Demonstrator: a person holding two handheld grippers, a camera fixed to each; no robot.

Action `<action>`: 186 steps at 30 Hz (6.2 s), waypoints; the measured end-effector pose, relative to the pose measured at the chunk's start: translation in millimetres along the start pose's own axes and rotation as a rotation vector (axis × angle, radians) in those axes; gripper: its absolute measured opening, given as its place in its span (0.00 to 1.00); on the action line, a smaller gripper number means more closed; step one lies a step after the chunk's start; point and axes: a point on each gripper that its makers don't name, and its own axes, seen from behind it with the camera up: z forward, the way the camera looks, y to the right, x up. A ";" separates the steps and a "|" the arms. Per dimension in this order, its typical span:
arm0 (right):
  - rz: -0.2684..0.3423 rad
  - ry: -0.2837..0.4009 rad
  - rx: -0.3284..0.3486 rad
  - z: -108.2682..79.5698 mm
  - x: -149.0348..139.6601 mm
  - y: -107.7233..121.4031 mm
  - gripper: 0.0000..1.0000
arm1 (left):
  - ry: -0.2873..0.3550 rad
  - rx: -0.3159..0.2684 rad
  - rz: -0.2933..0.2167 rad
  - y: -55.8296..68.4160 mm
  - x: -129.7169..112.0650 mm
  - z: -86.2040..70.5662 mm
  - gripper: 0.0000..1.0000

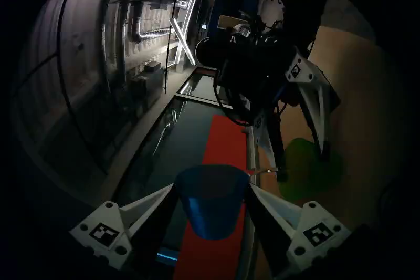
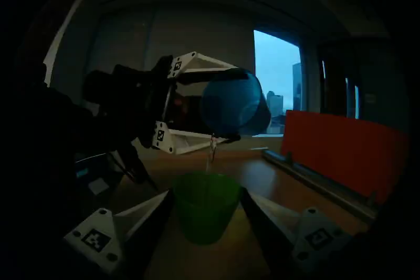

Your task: Pour water

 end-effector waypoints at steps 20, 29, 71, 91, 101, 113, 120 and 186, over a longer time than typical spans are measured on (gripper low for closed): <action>-0.005 0.001 0.000 -1.5 1.1 0.8 1.00 | -0.003 -0.002 0.053 2.5 0.7 2.3 0.85; -0.009 0.000 0.004 -1.1 2.6 -1.2 1.00 | -0.005 -0.004 0.081 4.1 1.8 1.6 0.85; -0.017 -0.008 -0.002 -3.2 0.0 -0.2 1.00 | -0.007 0.005 0.212 4.1 1.4 7.1 0.85; -0.019 -0.004 -0.009 -4.8 1.0 2.5 1.00 | -0.004 0.007 0.245 6.0 4.3 6.8 0.85; -0.020 -0.005 -0.012 -5.4 0.4 2.2 1.00 | 0.001 0.009 0.245 5.8 7.3 6.0 0.86; -0.024 -0.007 -0.015 -5.5 1.2 3.1 1.00 | 0.008 0.007 0.234 6.6 8.7 6.0 0.85; -0.023 -0.003 -0.019 -5.8 1.1 3.5 1.00 | 0.013 0.010 0.187 5.9 8.8 5.3 0.85; -0.026 0.037 -0.079 -12.3 11.7 12.4 1.00 | -0.034 0.078 -1.148 -0.5 -29.0 -5.7 0.86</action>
